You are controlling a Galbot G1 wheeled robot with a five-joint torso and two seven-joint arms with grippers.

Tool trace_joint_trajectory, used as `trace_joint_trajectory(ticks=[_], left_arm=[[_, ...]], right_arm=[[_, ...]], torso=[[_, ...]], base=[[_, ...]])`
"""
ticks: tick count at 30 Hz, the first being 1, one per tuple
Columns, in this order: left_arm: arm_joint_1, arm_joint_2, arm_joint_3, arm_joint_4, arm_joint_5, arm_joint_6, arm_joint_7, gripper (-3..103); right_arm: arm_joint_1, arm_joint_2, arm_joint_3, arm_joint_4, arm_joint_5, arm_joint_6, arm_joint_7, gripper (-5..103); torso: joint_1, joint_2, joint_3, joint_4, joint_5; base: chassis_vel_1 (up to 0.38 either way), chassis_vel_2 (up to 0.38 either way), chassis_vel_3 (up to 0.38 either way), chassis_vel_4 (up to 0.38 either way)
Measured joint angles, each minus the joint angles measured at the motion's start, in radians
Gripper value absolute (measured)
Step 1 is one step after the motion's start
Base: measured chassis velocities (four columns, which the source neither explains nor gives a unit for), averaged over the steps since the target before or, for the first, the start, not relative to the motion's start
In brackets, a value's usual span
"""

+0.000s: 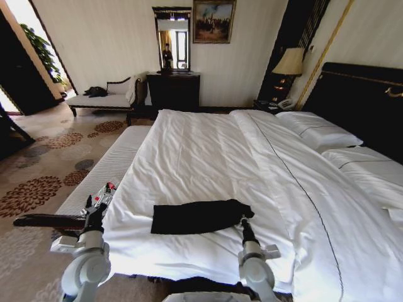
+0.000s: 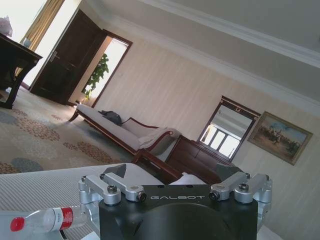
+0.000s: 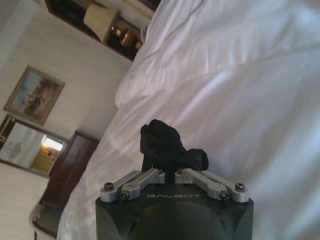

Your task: Fold the clothes on the bed.

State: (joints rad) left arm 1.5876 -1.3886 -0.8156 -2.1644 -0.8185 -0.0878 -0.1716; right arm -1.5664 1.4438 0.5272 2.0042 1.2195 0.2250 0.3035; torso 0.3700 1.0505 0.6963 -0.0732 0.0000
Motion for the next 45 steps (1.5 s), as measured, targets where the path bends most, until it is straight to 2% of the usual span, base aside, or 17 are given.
trace_joint_trajectory(ticks=[4,8,10,11,14,16,20,21,25,29,33,38,45], left_arm=[[-0.001,-0.005,0.002,0.002,0.004,-0.001,0.000,100],[-0.004,-0.011,0.009,0.002,0.012,-0.001,0.000,100],[-0.005,-0.016,0.013,0.003,0.017,-0.002,0.000,100],[-0.005,-0.016,0.013,0.003,0.017,-0.002,0.000,100],[-0.003,-0.019,0.014,0.004,0.022,-0.004,0.000,100],[-0.001,-0.019,0.014,0.004,0.023,-0.005,0.000,100],[0.002,-0.014,0.011,0.016,0.027,-0.012,0.000,100],[0.002,-0.014,0.011,0.016,0.027,-0.012,0.000,100],[-0.005,0.002,0.002,0.030,0.024,-0.013,0.000,100],[-0.008,0.012,-0.016,0.037,0.015,-0.014,-0.002,100],[-0.012,0.017,-0.023,0.043,0.010,-0.014,-0.005,100],[-0.020,0.014,-0.023,0.048,0.009,-0.012,-0.007,100],[-0.022,0.001,-0.016,0.047,0.012,-0.008,-0.009,100]], right_arm=[[-0.001,-0.028,0.051,0.023,0.028,-0.002,0.003,3],[0.008,-0.048,0.079,0.022,-0.014,-0.002,-0.005,3],[0.008,-0.059,0.048,0.014,-0.104,0.011,-0.034,3],[0.008,-0.059,0.048,0.014,-0.104,0.011,-0.034,3],[0.014,-0.072,-0.057,-0.013,-0.260,0.046,-0.108,3],[0.019,-0.074,-0.080,-0.021,-0.289,0.054,-0.128,3],[0.063,-0.077,-0.207,-0.091,-0.457,0.097,-0.255,3],[0.063,-0.077,-0.207,-0.091,-0.457,0.097,-0.255,3],[0.078,-0.069,-0.310,-0.146,-0.584,0.130,-0.343,3],[0.086,-0.055,-0.363,-0.202,-0.661,0.155,-0.381,3],[0.092,-0.054,-0.379,-0.248,-0.693,0.175,-0.395,3],[0.094,-0.044,-0.381,-0.305,-0.743,0.210,-0.406,3],[0.092,-0.044,-0.381,-0.352,-0.761,0.226,-0.408,3]], torso=[[0.000,0.000,0.000,0.0000,0.0001],[0.000,0.000,0.000,-0.0001,0.0001],[0.000,0.000,0.000,-0.0001,0.0000],[0.000,0.000,0.000,-0.0001,0.0000],[0.000,0.000,0.000,-0.0001,0.0000],[0.000,0.000,0.000,0.0000,0.0000],[0.000,0.000,0.000,0.0003,-0.0001],[0.000,0.000,0.000,0.0003,-0.0001],[0.000,0.000,0.000,0.0000,-0.0002],[0.000,0.000,0.000,0.0001,-0.0002],[0.000,0.000,0.000,0.0004,-0.0033],[0.000,0.000,0.000,0.0001,-0.0039],[0.000,0.000,0.000,0.0001,-0.0011]], base=[[0.000,0.000,0.000,0.000],[0.000,0.000,0.000,0.000],[0.000,0.000,0.000,0.000],[0.000,0.000,0.000,0.000],[0.000,0.000,0.000,0.000],[0.000,0.000,0.000,0.000],[0.000,0.000,0.000,0.000],[0.000,0.000,0.000,0.000],[0.000,0.000,0.000,0.000],[0.000,0.000,0.000,0.000],[0.000,0.000,0.000,0.000],[0.000,0.000,0.000,0.000],[0.000,0.000,0.000,0.000]])
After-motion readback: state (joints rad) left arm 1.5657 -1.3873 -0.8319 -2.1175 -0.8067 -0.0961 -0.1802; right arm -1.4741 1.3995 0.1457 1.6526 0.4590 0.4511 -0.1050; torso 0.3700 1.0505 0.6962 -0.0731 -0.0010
